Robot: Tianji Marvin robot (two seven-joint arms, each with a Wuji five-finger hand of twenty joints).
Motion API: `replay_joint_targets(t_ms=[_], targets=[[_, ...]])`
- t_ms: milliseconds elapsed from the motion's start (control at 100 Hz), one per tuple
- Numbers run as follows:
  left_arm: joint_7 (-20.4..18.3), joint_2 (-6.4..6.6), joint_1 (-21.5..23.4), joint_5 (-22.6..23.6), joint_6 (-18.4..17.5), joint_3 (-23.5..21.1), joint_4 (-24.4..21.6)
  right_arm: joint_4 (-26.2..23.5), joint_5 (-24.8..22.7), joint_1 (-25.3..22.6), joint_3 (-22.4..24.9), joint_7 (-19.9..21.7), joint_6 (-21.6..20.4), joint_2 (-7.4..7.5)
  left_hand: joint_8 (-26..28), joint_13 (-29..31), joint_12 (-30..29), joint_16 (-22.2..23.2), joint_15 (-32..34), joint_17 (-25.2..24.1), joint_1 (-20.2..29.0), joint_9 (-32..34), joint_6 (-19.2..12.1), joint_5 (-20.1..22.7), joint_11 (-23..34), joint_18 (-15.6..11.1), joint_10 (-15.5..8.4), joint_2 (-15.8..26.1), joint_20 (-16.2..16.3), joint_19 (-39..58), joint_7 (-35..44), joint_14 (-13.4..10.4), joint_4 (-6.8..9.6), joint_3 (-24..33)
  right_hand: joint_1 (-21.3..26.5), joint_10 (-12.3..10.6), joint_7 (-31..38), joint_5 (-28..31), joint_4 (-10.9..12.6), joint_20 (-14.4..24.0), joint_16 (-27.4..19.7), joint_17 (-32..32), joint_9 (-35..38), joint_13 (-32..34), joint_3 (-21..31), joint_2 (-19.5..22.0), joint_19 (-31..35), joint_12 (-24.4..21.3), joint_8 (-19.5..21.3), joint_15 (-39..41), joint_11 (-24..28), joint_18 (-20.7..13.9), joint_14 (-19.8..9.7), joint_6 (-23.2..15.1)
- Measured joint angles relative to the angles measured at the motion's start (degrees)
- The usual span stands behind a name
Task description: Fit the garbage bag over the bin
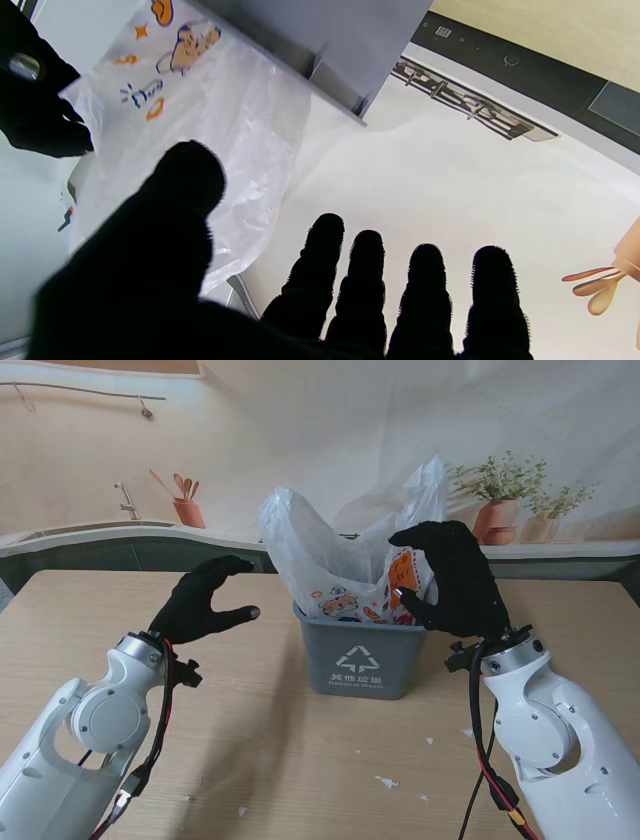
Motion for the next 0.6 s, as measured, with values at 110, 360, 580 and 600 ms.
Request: replay_joint_targets(t_ms=[110, 360, 580, 600], targets=[[-1.88, 0.47, -3.12, -1.27, 3.11, 1.46, -0.32, 0.37, -3.40, 0.59, 0.23, -1.16, -0.59, 0.22, -1.50, -0.05, -3.44, -0.56, -4.17, 0.00, -1.87, -0.37, 0.18, -0.01, -4.80, 0.00, -0.01, -0.44, 0.28, -5.28, -2.88, -0.72, 0.00, -1.17, -0.12, -0.01, 0.64, 0.00, 0.00, 0.40, 1.92, 1.97, 0.00, 2.08, 0.60, -0.20, 1.28, 0.10, -1.41, 3.95, 0.18, 0.78, 0.00, -0.01], [-4.69, 0.71, -9.36, -4.94, 5.78, 4.77, 0.15, 1.22, -2.44, 0.48, 0.97, -2.08, -1.10, 0.28, -2.08, -0.12, -4.24, -0.58, -7.39, -0.12, -1.88, -0.46, 0.21, -0.01, -7.84, 0.00, -0.05, -2.53, 5.05, -12.02, -3.74, -1.58, 0.00, -3.72, -0.70, -0.01, 1.77, 0.00, 0.00, 0.52, 2.65, 2.41, 0.00, 2.08, 0.69, -0.28, 1.87, 0.19, -1.49, 4.93, 0.87, 0.84, 0.06, -0.02], [-7.44, 0.63, -13.70, -10.17, 8.18, 6.74, 1.36, 3.02, -2.88, 0.61, 1.11, -2.59, -1.83, 0.31, -2.08, -0.18, -4.25, -0.56, -8.70, -0.45, -1.88, -0.95, 0.12, -0.01, -8.67, 0.00, -0.54, -3.21, 6.34, -15.45, -3.62, -2.14, 0.00, -3.71, -0.70, -0.01, 2.97, 0.00, 0.00, 0.54, 2.80, 2.61, 0.00, 2.10, 1.16, -0.28, 1.92, 1.05, -1.99, 5.48, 3.15, 0.87, 0.12, -0.02], [-7.27, 0.60, -13.92, -9.95, 8.09, 6.91, 1.45, 3.15, -2.90, 0.63, 1.12, -2.55, -1.88, 0.33, -2.09, -0.18, -4.25, -0.56, -8.71, -0.57, -1.88, -0.95, 0.11, -0.01, -8.71, 0.00, -0.54, -3.31, 6.37, -15.47, -3.62, -2.14, 0.00, -3.69, -0.70, -0.01, 3.16, 0.00, 0.00, 0.55, 2.81, 2.64, 0.00, 2.10, 1.17, -0.28, 1.92, 1.08, -2.02, 5.49, 3.53, 0.87, 0.12, -0.02]])
